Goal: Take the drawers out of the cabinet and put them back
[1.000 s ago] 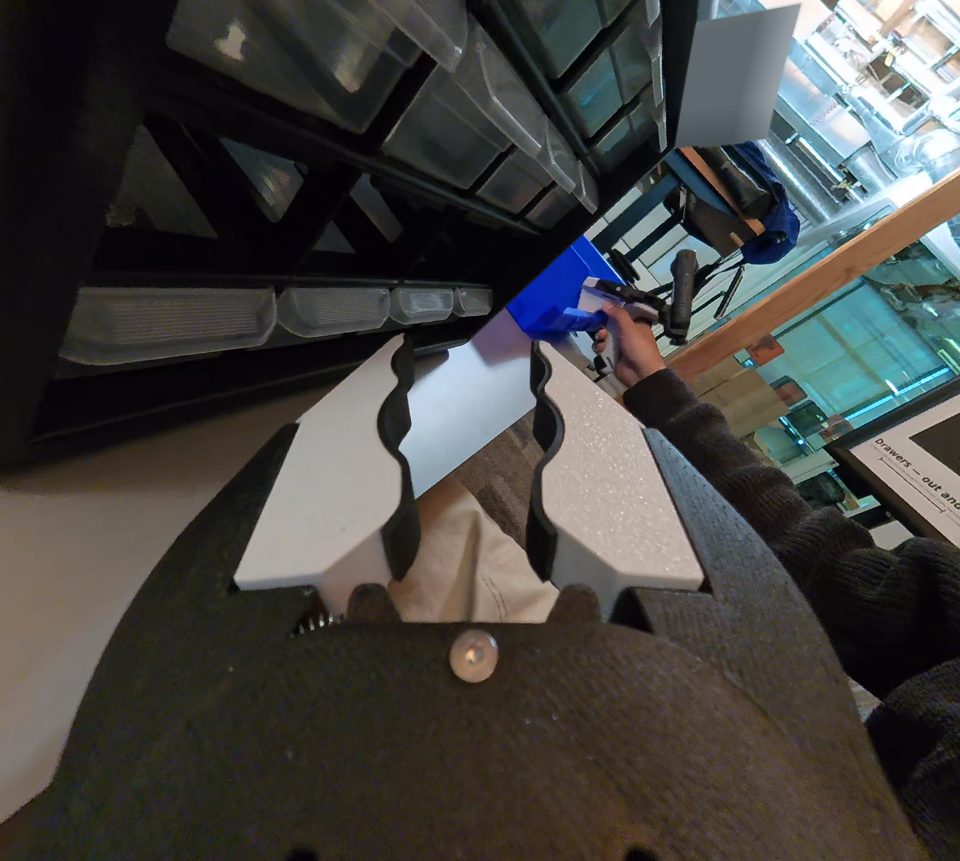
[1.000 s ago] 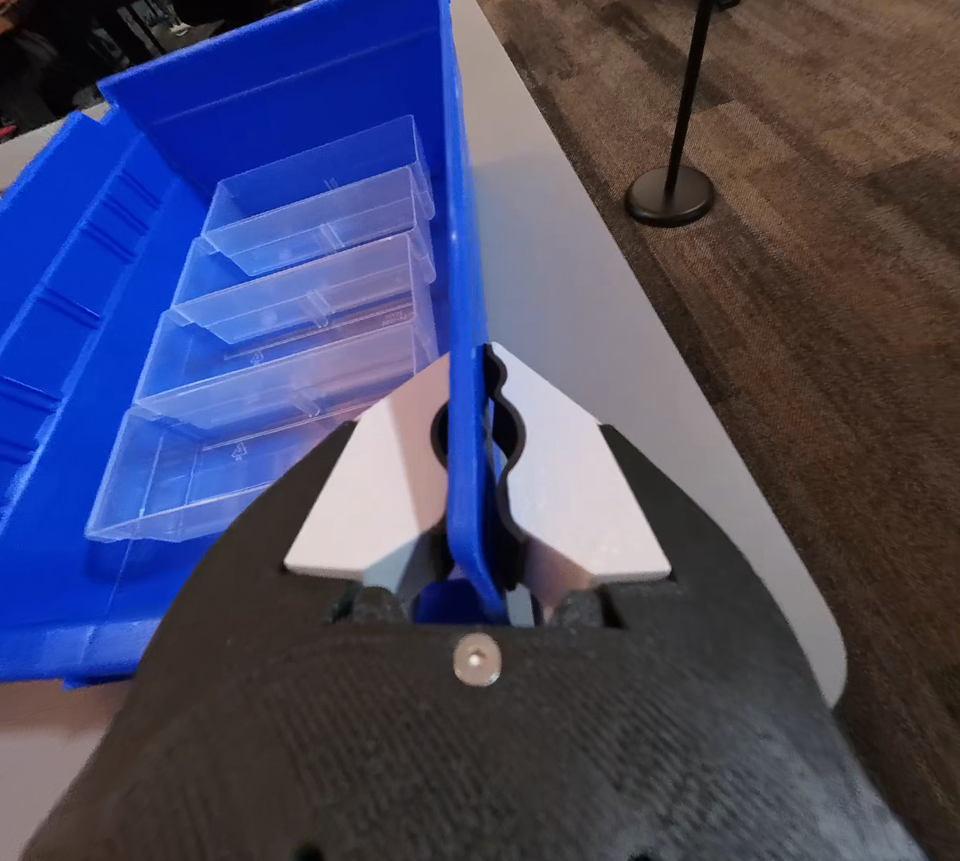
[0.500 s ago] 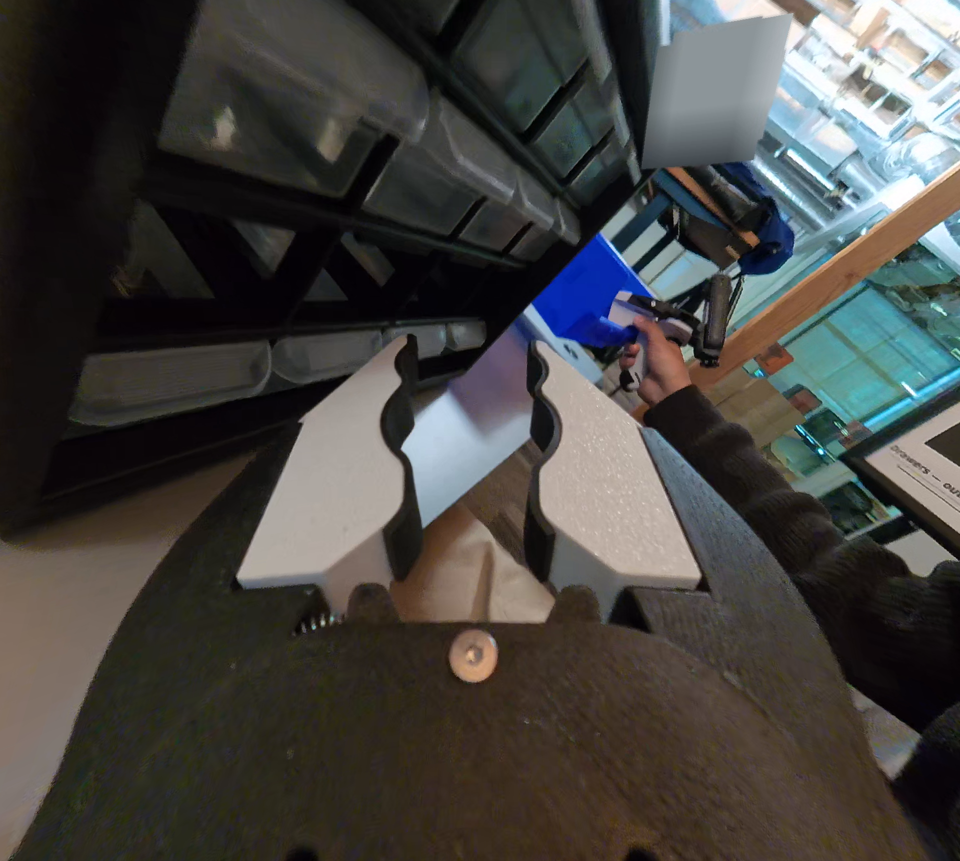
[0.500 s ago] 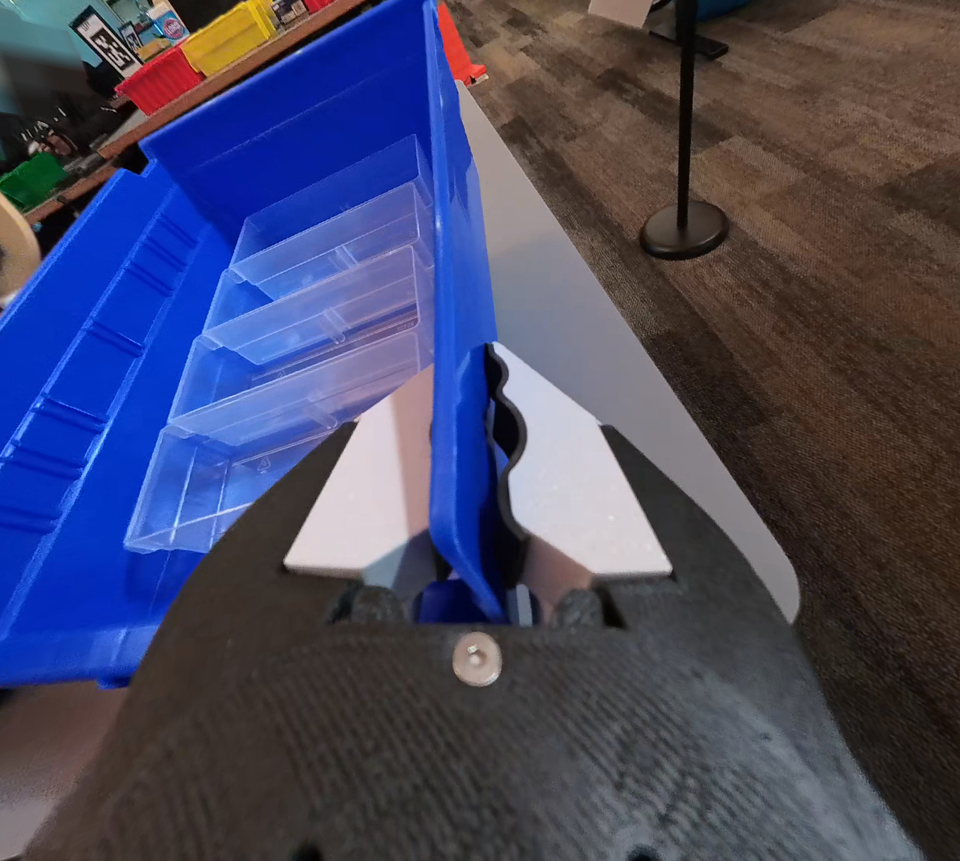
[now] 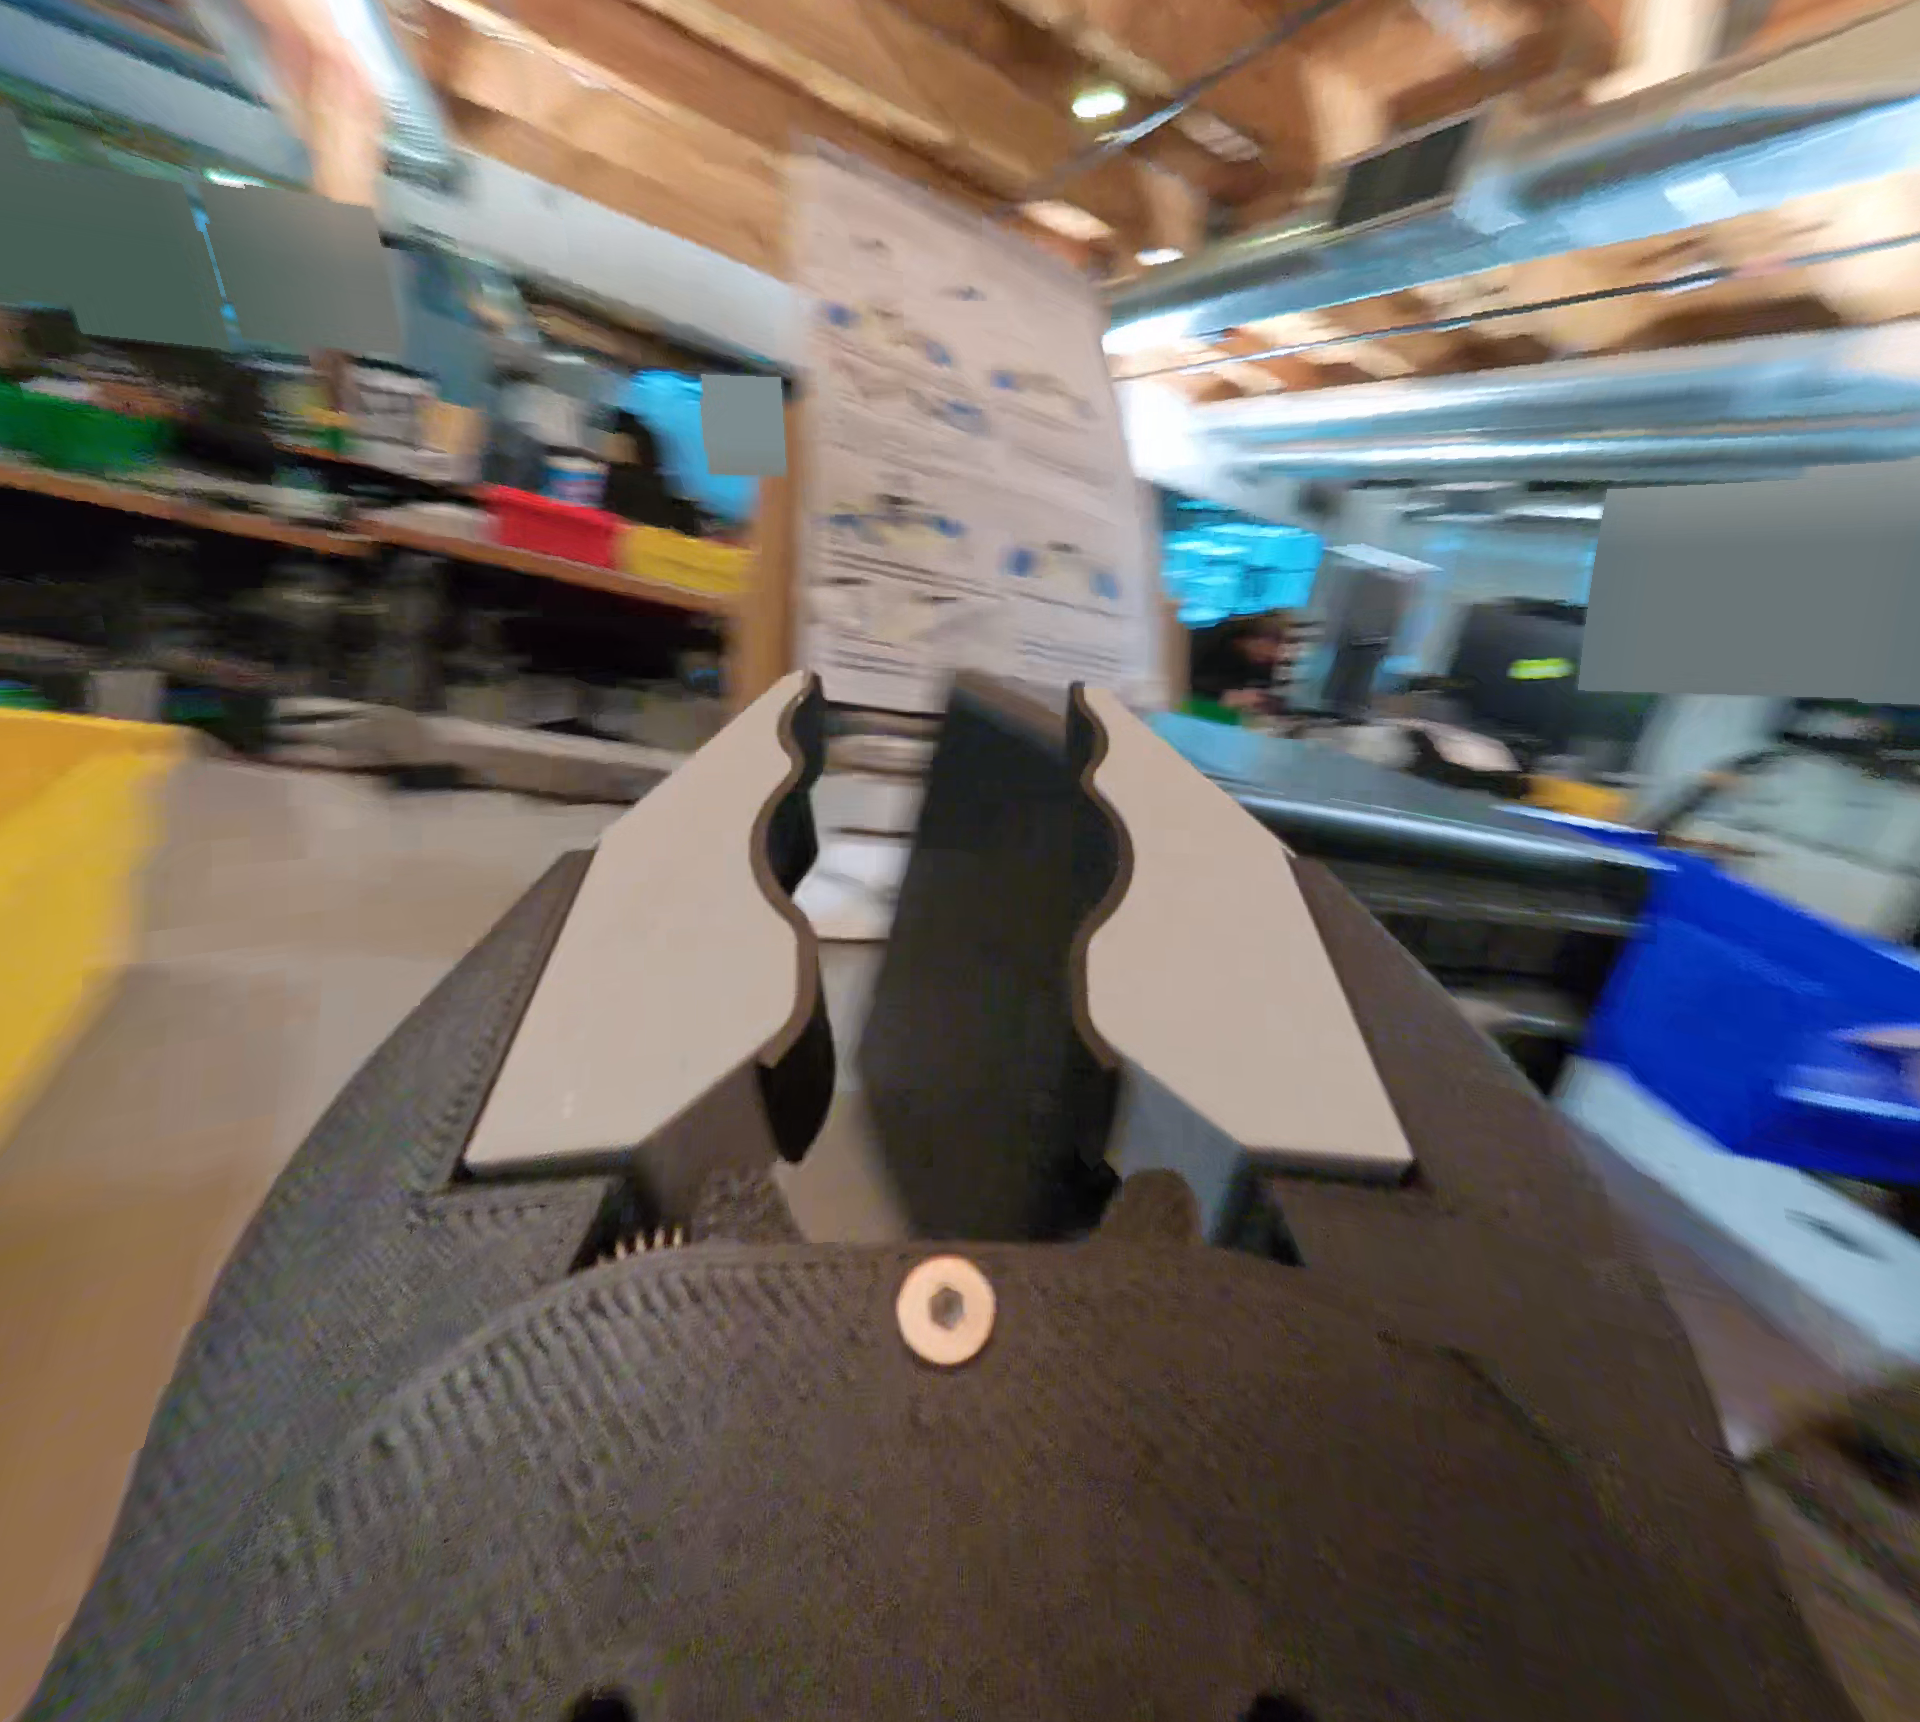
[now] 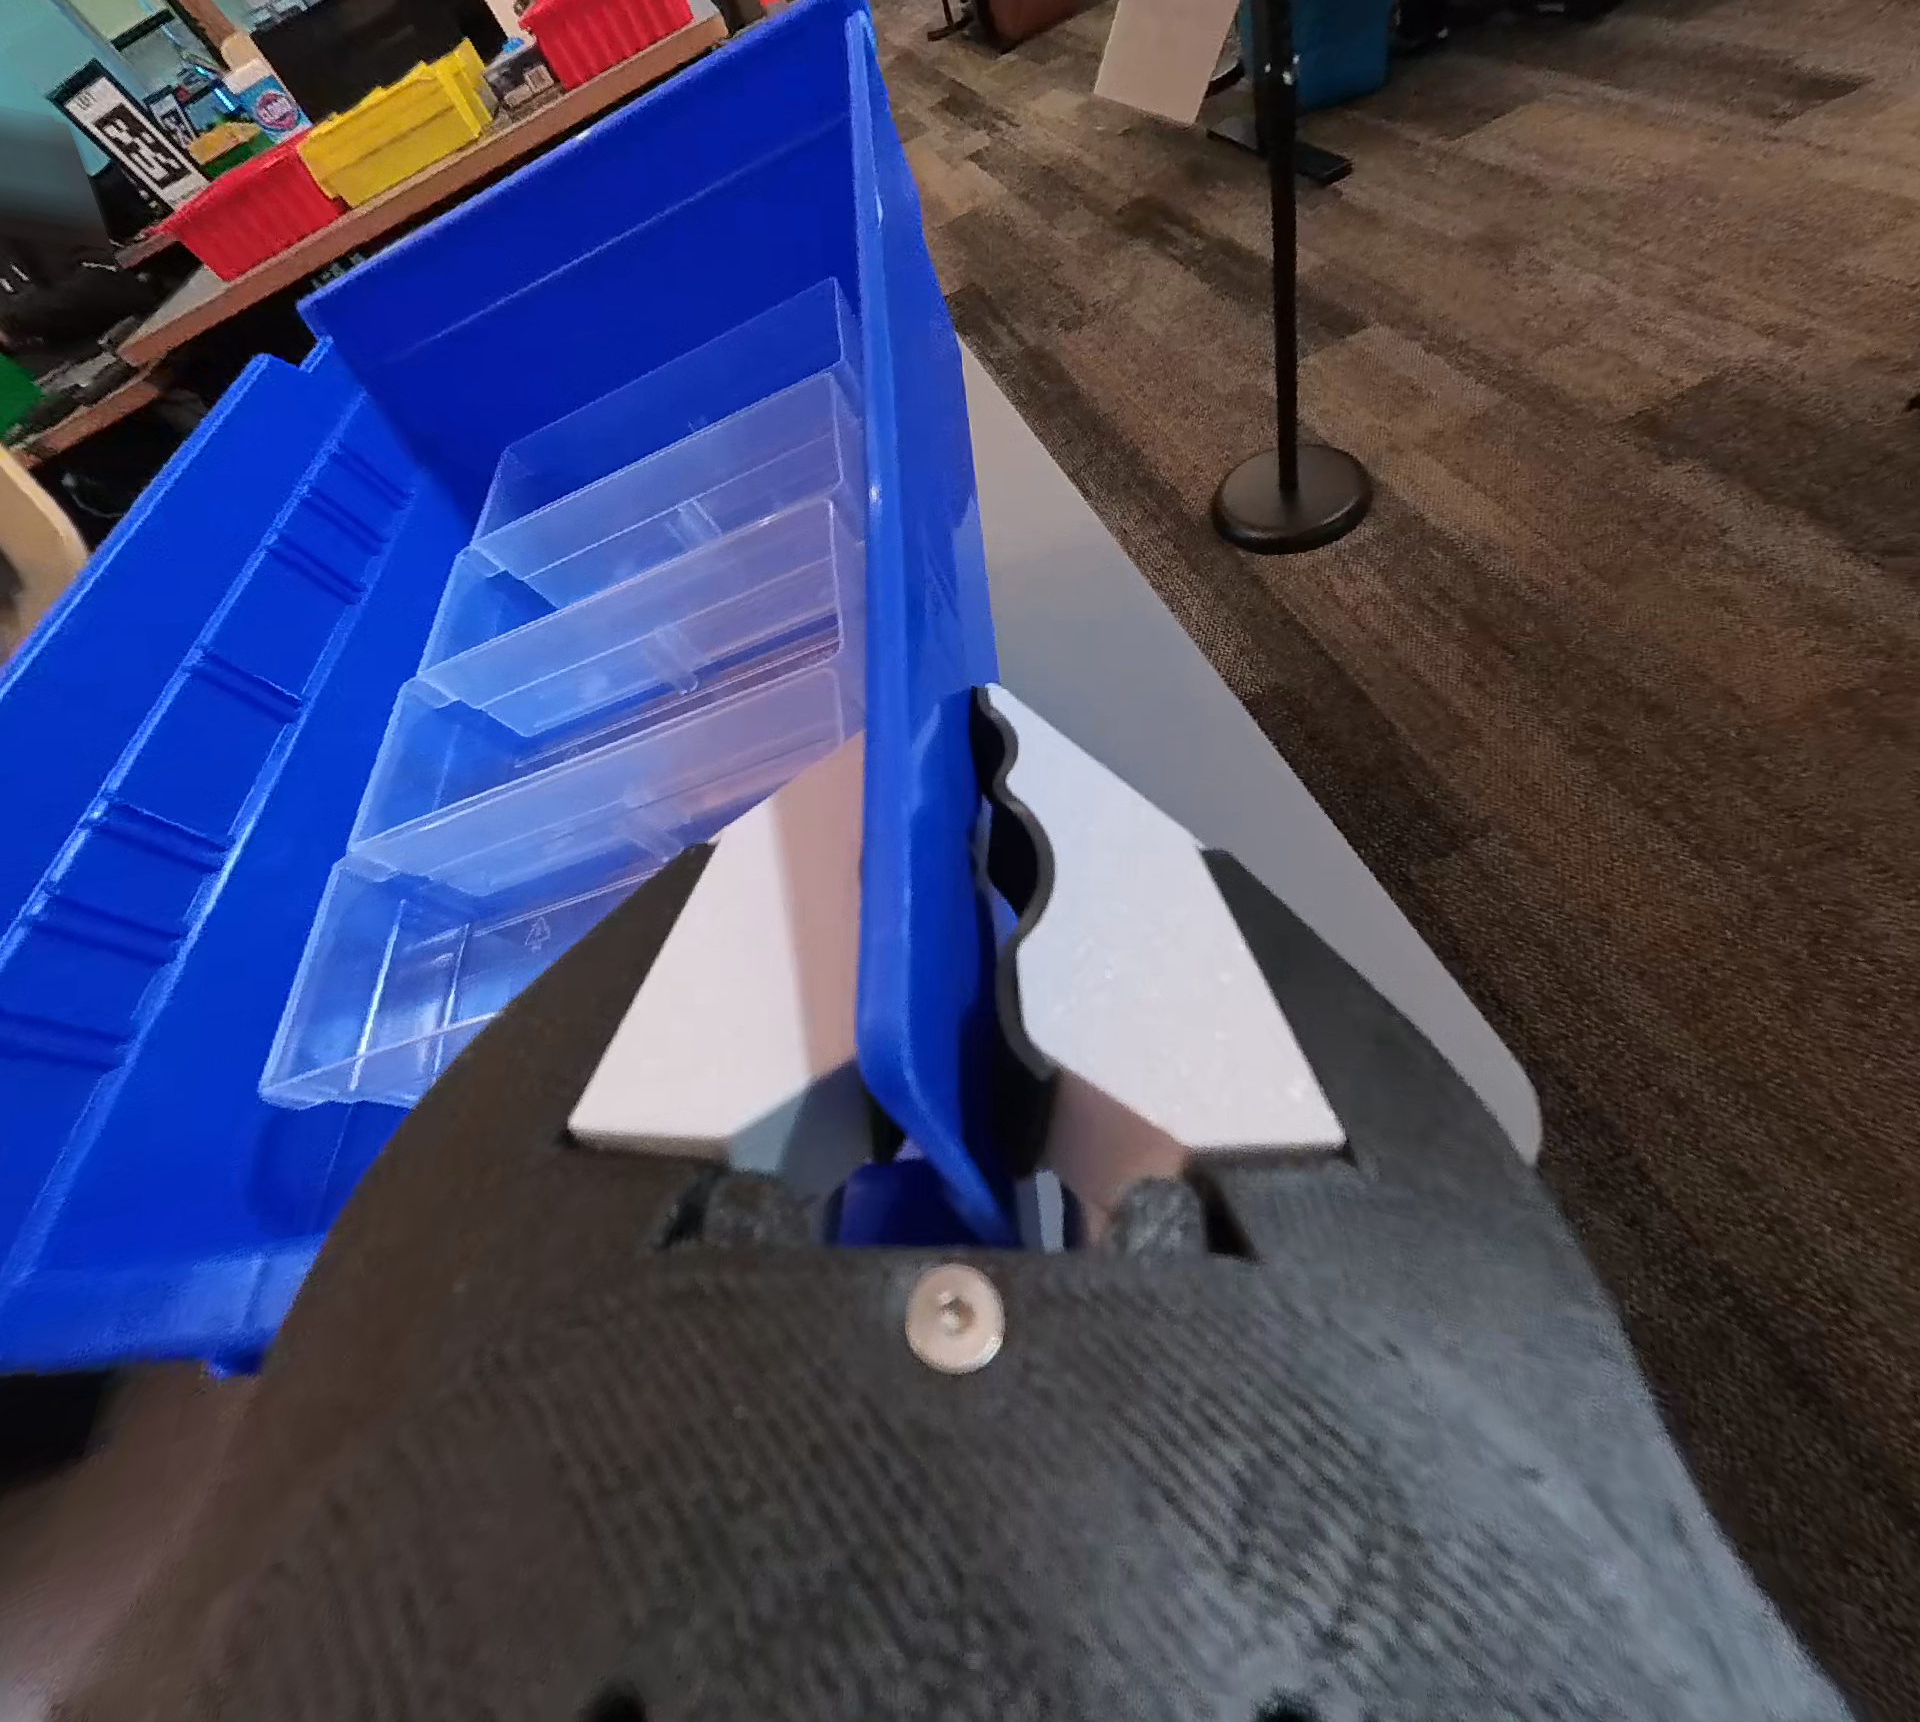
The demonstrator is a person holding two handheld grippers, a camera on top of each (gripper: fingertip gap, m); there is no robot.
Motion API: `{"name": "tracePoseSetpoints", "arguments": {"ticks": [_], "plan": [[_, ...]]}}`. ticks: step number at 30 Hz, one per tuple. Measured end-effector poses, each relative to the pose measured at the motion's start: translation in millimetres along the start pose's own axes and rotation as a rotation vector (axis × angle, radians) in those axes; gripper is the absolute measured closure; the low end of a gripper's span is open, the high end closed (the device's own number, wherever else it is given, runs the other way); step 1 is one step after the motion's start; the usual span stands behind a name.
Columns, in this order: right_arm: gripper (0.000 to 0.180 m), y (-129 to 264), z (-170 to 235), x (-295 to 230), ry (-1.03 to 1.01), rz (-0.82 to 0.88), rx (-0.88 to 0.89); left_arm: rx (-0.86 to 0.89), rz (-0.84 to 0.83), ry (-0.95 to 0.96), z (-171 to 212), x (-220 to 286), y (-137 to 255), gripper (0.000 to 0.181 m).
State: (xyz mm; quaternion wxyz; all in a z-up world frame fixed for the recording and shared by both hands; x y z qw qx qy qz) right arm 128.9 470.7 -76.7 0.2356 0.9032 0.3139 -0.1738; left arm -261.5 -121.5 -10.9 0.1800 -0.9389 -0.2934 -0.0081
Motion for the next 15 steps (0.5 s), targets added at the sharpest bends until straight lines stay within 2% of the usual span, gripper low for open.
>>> {"name": "tracePoseSetpoints", "arguments": {"ticks": [2,5,9,11,15], "plan": [[0.176,2.1,-4.9,-9.7,-0.014,-0.017,-0.002,-0.092,-0.177,-0.071,-7.3,-48.8,4.0,0.113],[0.176,3.7,-18.0,-29.3,-0.069,-0.099,-0.053,-0.284,-0.366,-0.162,-1.0,-115.6,12.0,0.088],[0.176,16.1,-60.0,-73.4,-0.052,-0.194,-0.072,-0.522,-0.519,-0.291,37.2,-177.4,22.5,0.072],[0.175,26.0,-84.2,-104.7,-0.005,-0.226,-0.059,-0.631,-0.524,-0.315,61.0,-193.2,25.0,0.074],[0.176,46.2,-118.9,-179.8,0.110,-0.326,-0.059,-0.723,-0.526,-0.376,83.2,-202.4,24.4,0.108]]}}
Point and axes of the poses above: each gripper's, where its closed fingertips meet, y back along the fingers, z out of its underside, x = y × z across the jaws, the point moved 7 cm from there along y, back along the fingers, and after that the axes turned 9 degrees about -y, right-handed, at the moved point
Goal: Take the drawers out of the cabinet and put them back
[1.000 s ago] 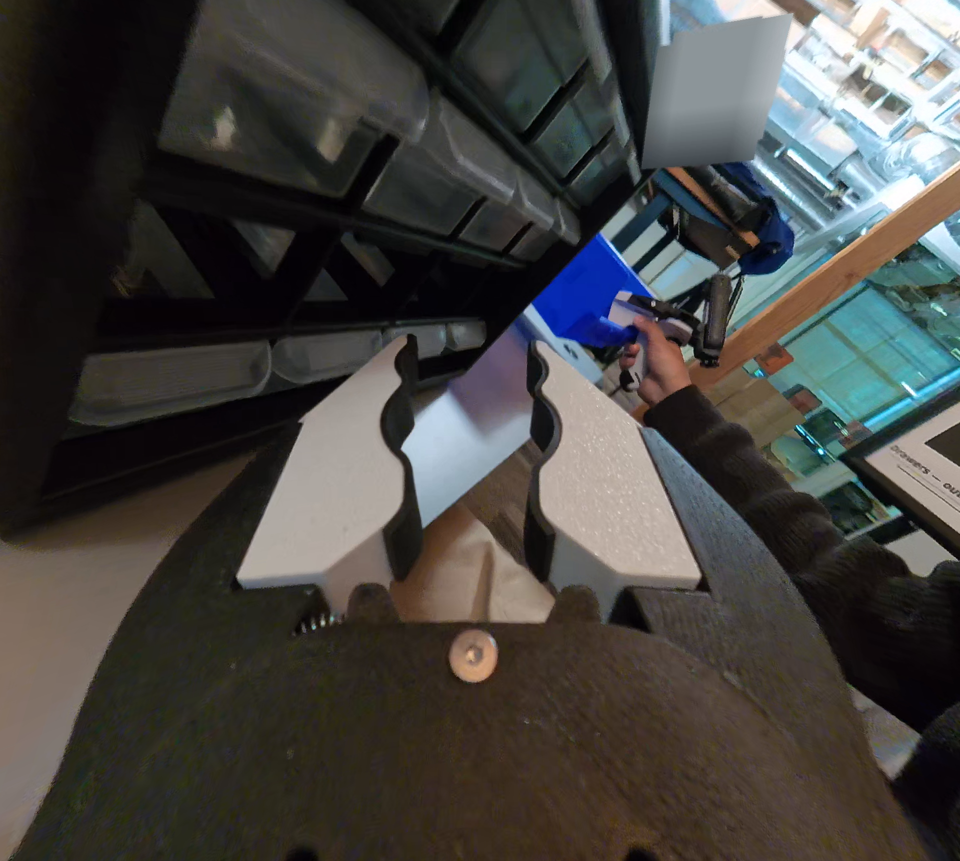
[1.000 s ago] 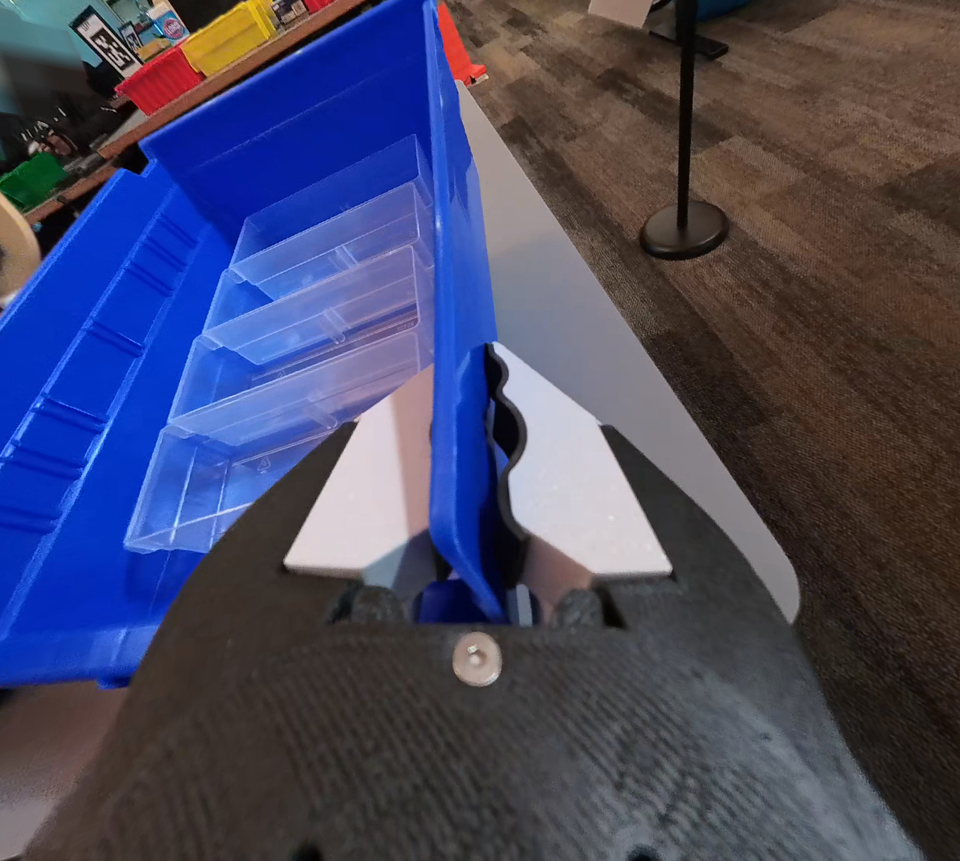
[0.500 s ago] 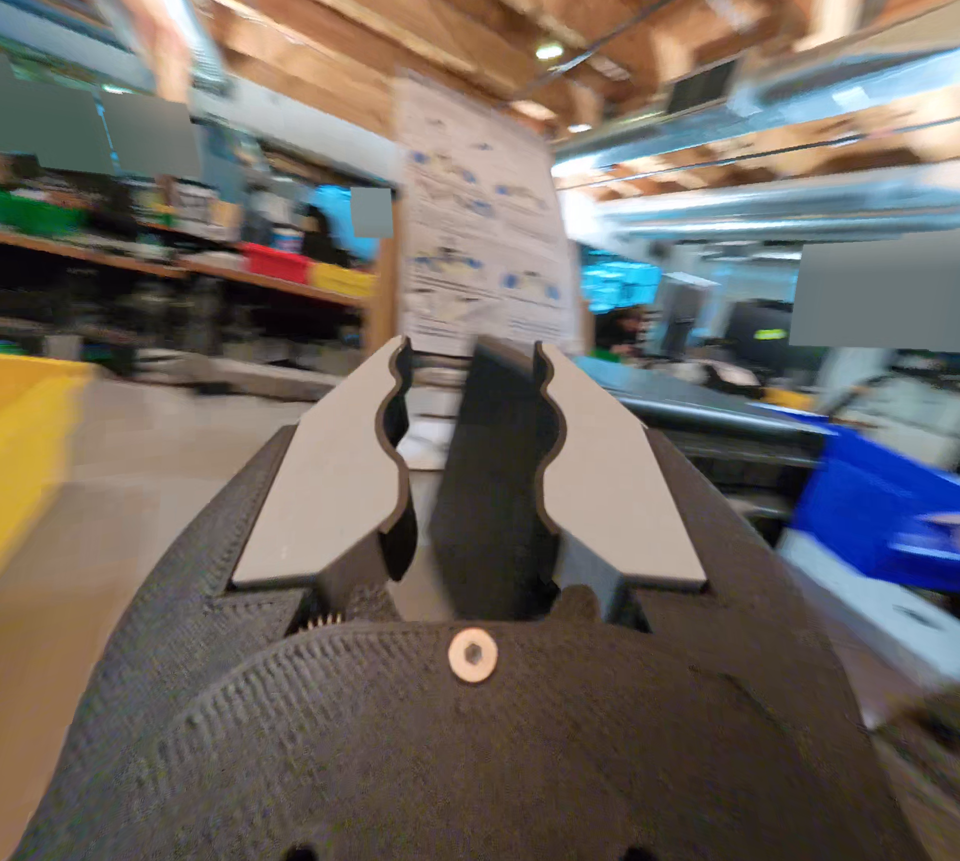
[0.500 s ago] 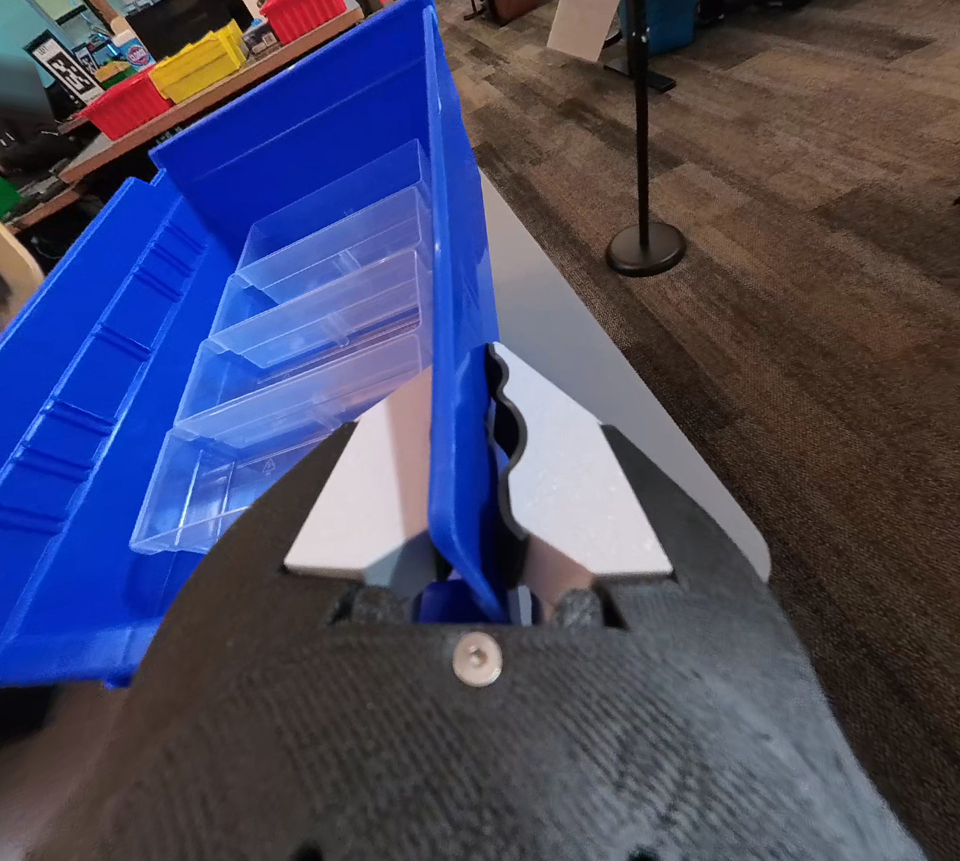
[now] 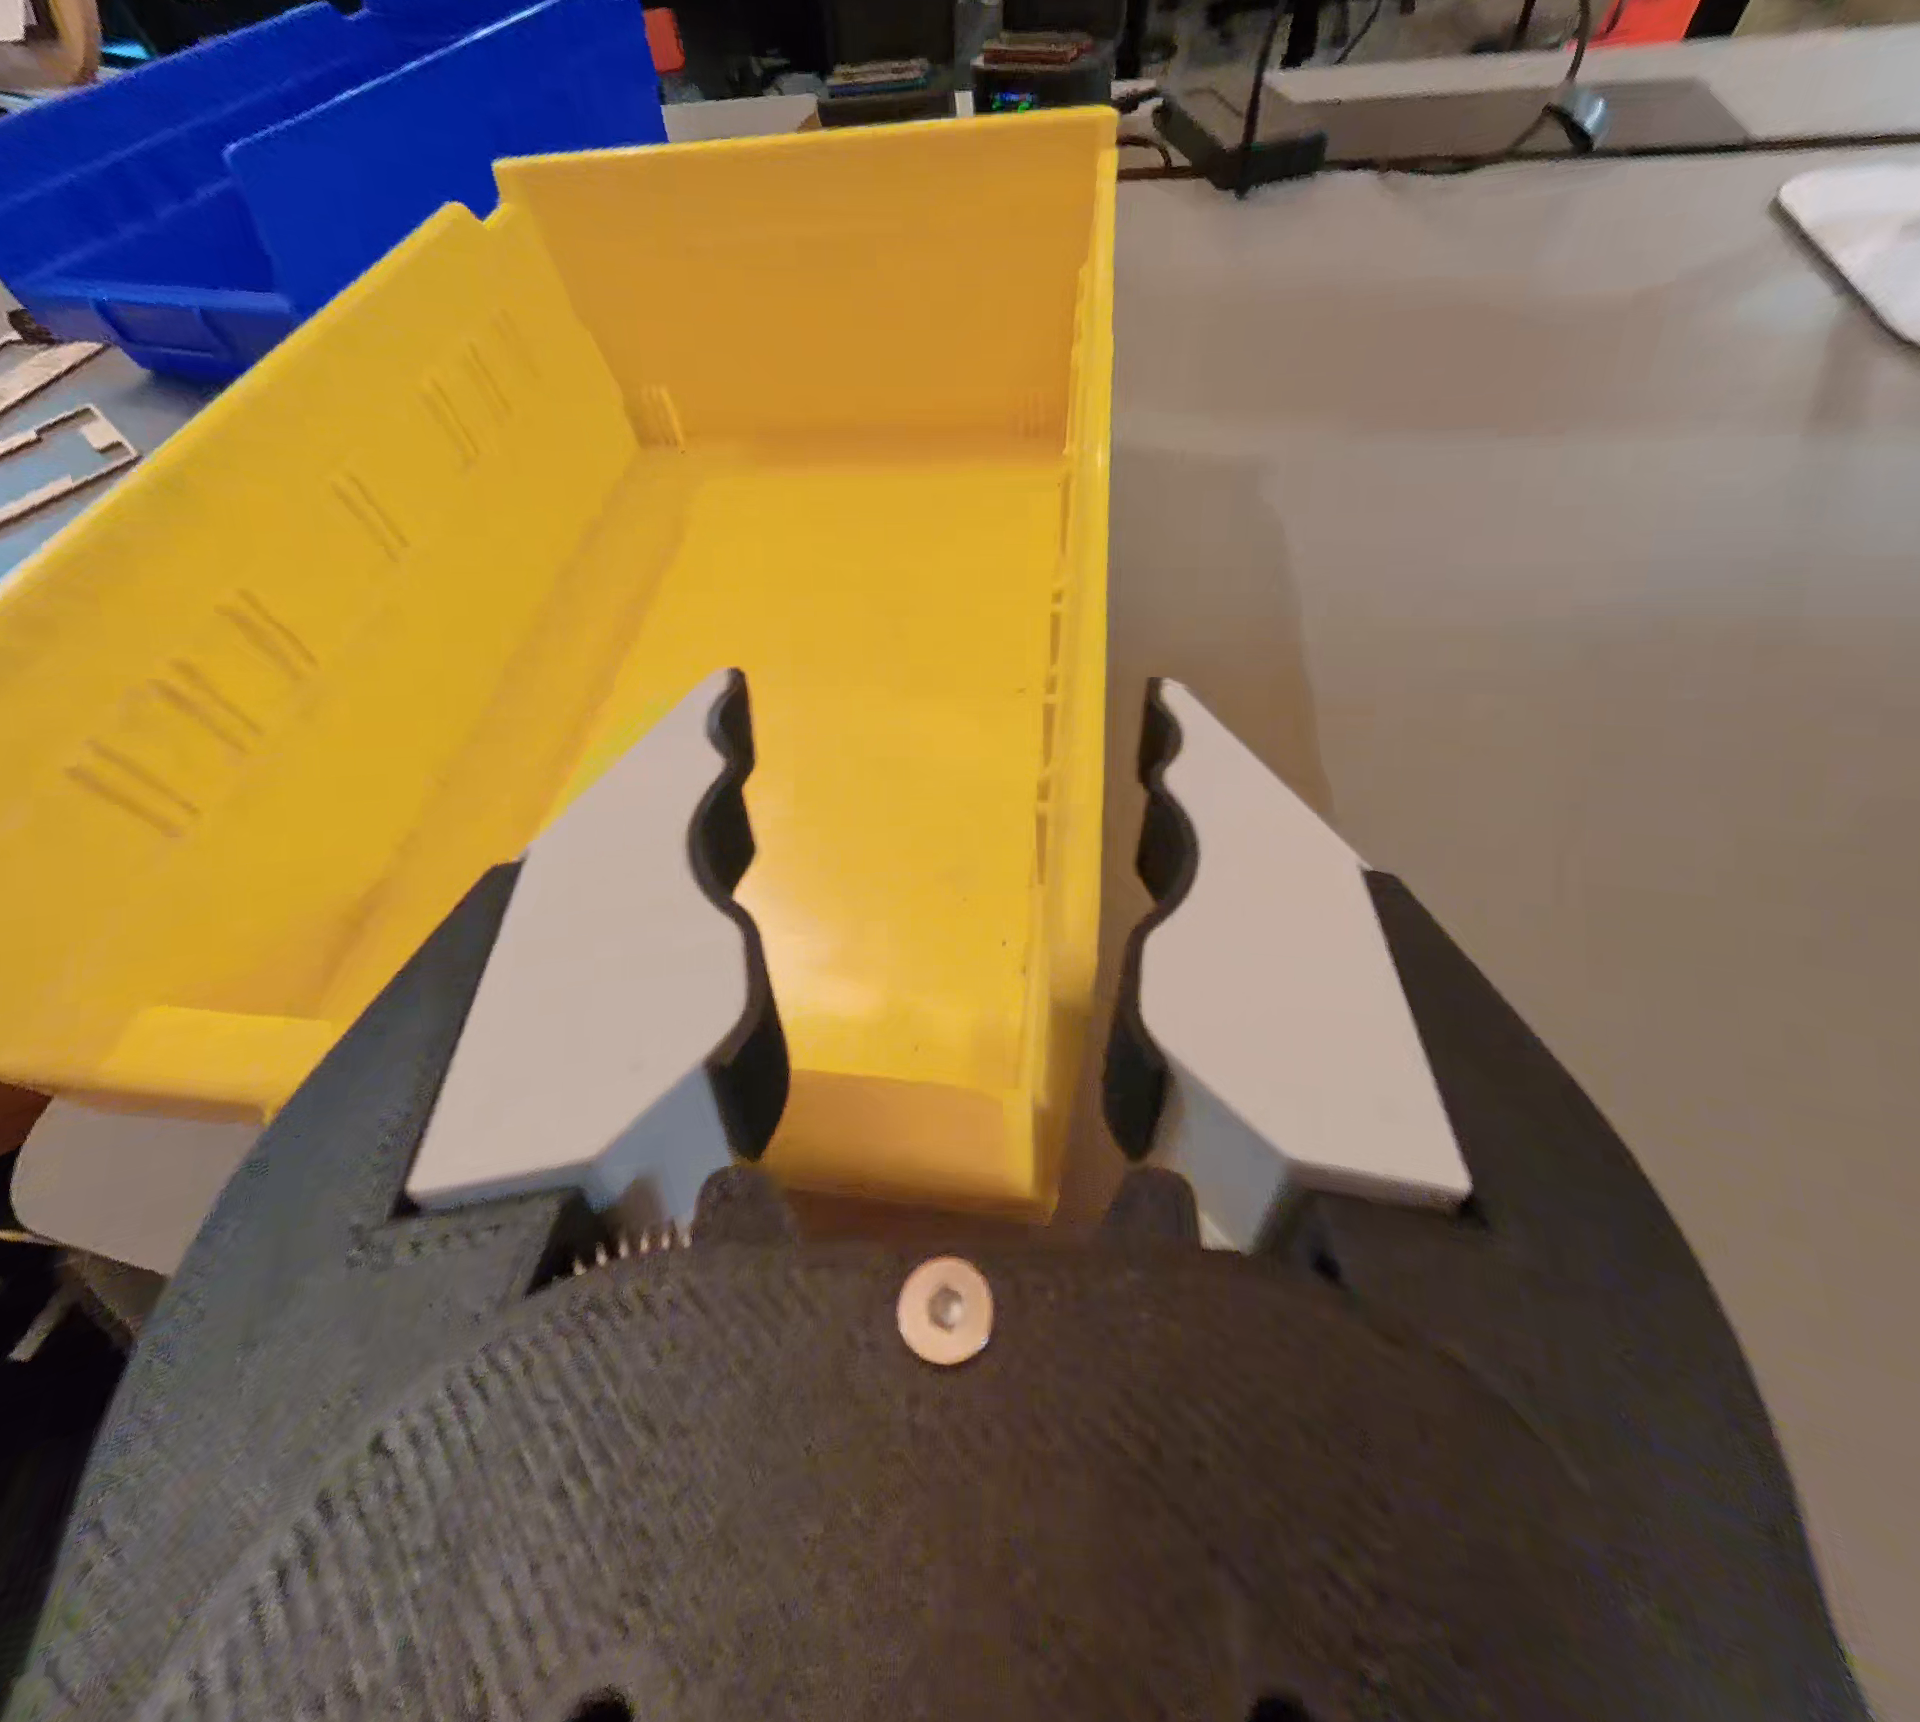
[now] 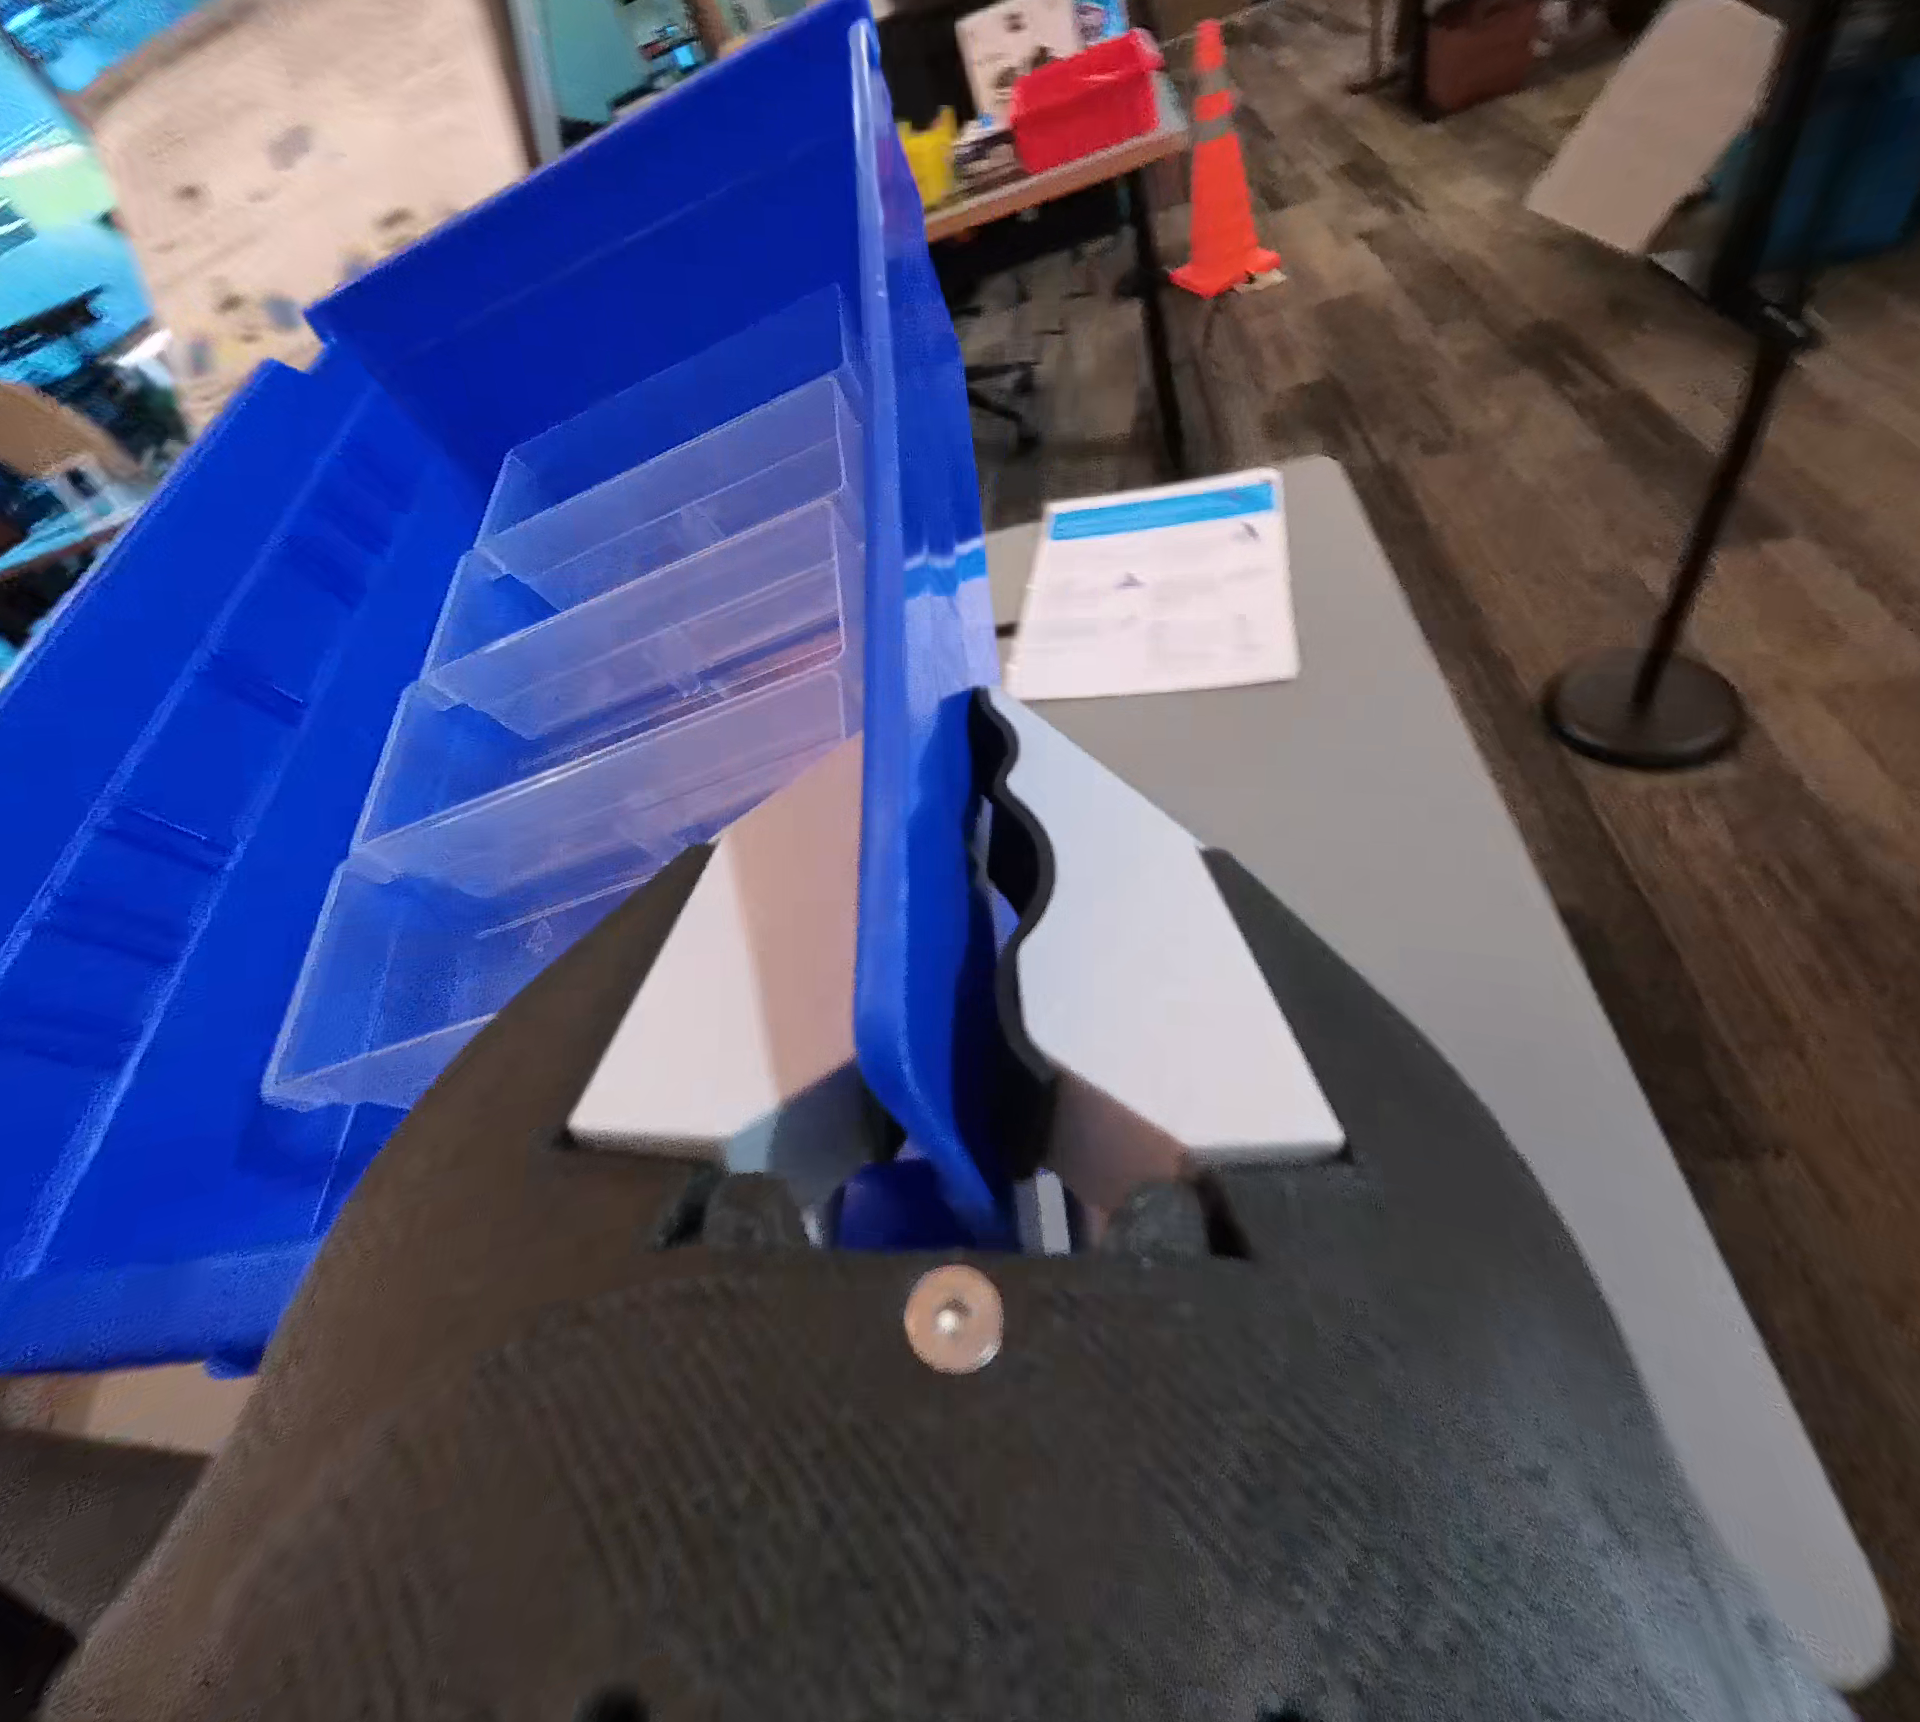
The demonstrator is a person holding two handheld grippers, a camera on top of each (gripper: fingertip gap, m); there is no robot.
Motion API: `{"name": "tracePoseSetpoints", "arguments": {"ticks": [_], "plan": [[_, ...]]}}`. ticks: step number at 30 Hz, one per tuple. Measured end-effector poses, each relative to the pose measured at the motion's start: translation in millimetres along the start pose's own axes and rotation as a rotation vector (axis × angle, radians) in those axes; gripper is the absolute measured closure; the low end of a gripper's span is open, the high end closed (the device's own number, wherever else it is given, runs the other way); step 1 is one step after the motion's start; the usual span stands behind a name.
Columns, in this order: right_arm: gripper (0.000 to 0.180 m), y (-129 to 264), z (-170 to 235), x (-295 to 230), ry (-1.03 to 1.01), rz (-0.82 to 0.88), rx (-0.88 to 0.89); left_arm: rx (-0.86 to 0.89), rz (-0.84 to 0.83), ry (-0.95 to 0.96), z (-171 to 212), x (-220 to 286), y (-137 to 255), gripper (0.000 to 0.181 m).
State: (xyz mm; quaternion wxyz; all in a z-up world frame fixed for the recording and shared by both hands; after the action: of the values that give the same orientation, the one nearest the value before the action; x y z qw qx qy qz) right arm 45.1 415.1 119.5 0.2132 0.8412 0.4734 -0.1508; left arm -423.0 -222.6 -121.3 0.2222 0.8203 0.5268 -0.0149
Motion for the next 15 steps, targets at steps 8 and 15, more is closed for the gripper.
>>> {"name": "tracePoseSetpoints", "arguments": {"ticks": [8,15], "plan": [[0.175,-38.2,-8.1,-173.1,0.136,-0.302,-0.161,-0.001,0.058,-0.162,-6.9,0.2,2.4,0.180],[0.175,-103.4,63.2,-334.7,0.125,-0.520,-0.348,0.042,-0.030,-0.151,-37.7,-46.1,49.4,0.180]]}}
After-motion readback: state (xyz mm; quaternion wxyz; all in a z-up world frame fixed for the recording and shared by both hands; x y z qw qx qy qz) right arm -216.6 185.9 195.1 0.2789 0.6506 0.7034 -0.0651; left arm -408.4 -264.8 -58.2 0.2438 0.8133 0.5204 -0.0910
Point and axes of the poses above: each gripper's, where its closed fingertips meet, y back along the fingers, z out of its underside, x = y × z across the jaws, the point moved 7 cm from there along y, back along the fingers, and after that the axes turned 9 degrees about -y, right-handed, at the moved point
